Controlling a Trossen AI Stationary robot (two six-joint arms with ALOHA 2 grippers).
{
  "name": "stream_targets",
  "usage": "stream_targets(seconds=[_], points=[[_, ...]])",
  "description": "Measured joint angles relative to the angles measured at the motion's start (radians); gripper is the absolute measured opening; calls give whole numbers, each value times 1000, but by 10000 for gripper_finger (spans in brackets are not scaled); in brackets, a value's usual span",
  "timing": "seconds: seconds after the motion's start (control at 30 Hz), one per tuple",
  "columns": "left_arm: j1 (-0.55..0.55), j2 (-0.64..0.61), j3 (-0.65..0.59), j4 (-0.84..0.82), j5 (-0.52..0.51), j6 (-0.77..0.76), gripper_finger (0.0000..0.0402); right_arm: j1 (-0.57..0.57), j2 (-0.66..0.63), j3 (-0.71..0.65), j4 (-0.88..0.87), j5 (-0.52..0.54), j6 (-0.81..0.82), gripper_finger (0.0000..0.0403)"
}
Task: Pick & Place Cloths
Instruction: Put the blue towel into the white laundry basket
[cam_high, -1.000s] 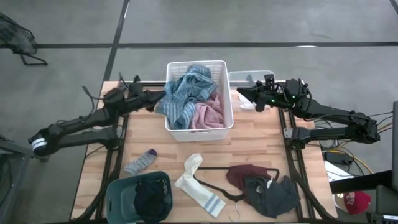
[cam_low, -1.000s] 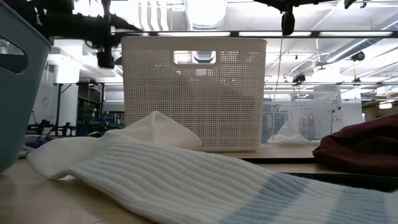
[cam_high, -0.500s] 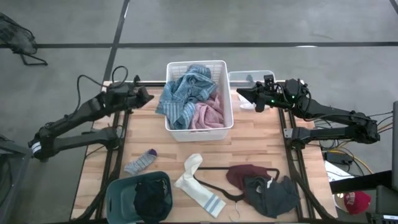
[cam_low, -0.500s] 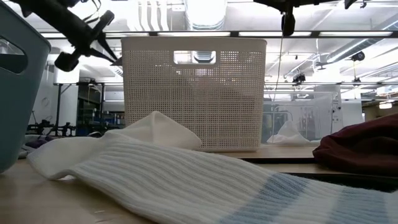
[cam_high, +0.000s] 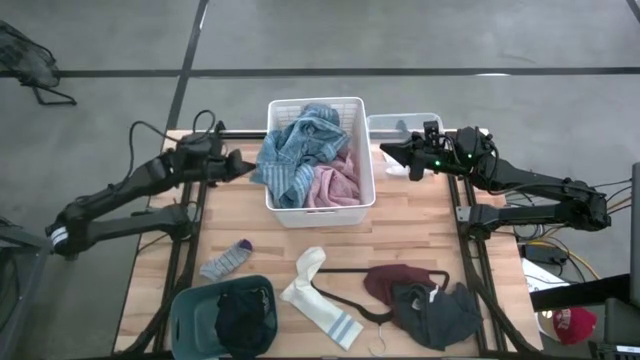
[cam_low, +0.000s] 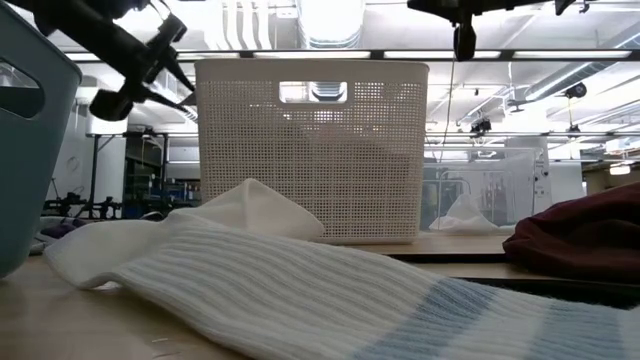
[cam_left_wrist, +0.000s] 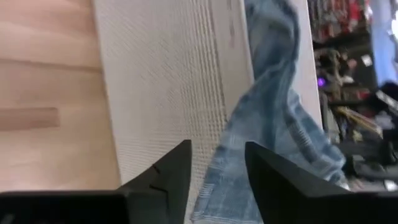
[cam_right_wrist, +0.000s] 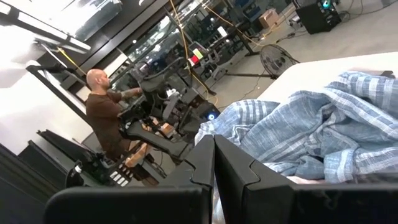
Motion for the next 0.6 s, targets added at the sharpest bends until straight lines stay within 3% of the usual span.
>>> stream_targets(seconds=[0.3, 0.47, 0.6], points=[[0, -4, -179, 390, 160, -117, 165, 0, 0, 0, 0, 2, -2, 8], [-1, -27, -212, 560, 158, -191, 150, 0, 0, 0, 0, 2, -2, 8], [-1, -30, -204, 623, 144, -189, 114, 0, 0, 0, 0, 2, -2, 8]])
